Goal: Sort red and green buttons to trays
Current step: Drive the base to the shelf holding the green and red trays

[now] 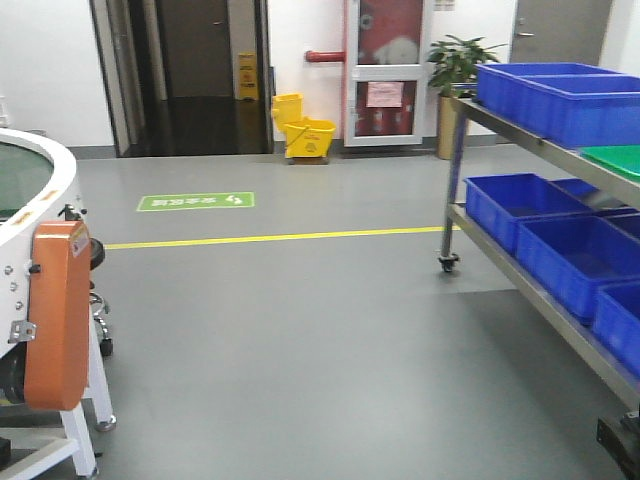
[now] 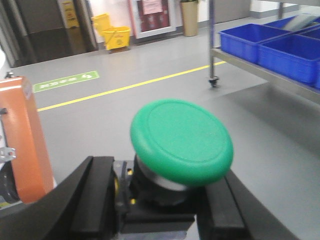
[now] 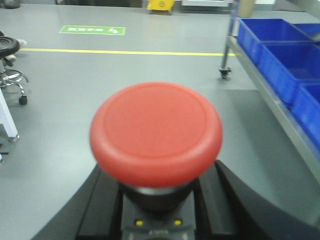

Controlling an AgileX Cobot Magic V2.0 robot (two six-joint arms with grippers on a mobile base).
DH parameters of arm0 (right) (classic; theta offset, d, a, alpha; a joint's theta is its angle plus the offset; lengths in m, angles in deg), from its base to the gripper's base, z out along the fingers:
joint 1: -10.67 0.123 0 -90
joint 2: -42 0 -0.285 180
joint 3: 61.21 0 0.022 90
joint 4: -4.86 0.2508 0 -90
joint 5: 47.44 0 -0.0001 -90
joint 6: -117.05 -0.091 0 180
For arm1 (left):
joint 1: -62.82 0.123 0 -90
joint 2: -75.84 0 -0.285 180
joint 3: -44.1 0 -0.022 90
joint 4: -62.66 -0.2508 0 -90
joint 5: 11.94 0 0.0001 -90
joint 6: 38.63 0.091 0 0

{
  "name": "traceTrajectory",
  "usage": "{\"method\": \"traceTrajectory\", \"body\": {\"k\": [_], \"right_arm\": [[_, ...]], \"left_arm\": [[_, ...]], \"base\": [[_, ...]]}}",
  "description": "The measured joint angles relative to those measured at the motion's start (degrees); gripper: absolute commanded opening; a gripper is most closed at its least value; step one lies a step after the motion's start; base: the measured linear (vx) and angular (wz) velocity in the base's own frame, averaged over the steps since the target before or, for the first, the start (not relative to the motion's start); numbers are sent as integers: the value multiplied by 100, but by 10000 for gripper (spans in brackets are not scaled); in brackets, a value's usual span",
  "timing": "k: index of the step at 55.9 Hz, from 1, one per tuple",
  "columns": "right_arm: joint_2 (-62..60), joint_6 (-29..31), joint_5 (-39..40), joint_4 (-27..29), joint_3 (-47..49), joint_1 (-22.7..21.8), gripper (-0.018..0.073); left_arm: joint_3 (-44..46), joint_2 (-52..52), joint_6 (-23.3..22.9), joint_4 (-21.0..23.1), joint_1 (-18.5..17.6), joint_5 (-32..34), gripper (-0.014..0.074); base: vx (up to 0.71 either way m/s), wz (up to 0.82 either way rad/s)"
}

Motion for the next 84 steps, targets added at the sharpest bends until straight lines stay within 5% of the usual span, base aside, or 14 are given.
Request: {"method": "traceTrajectory", "body": {"k": [84], "right_arm": [[0,0,0,0,-17,0,-8]], "left_arm": [[0,0,0,0,0,-10,0]], "base": [[60,-8]]}}
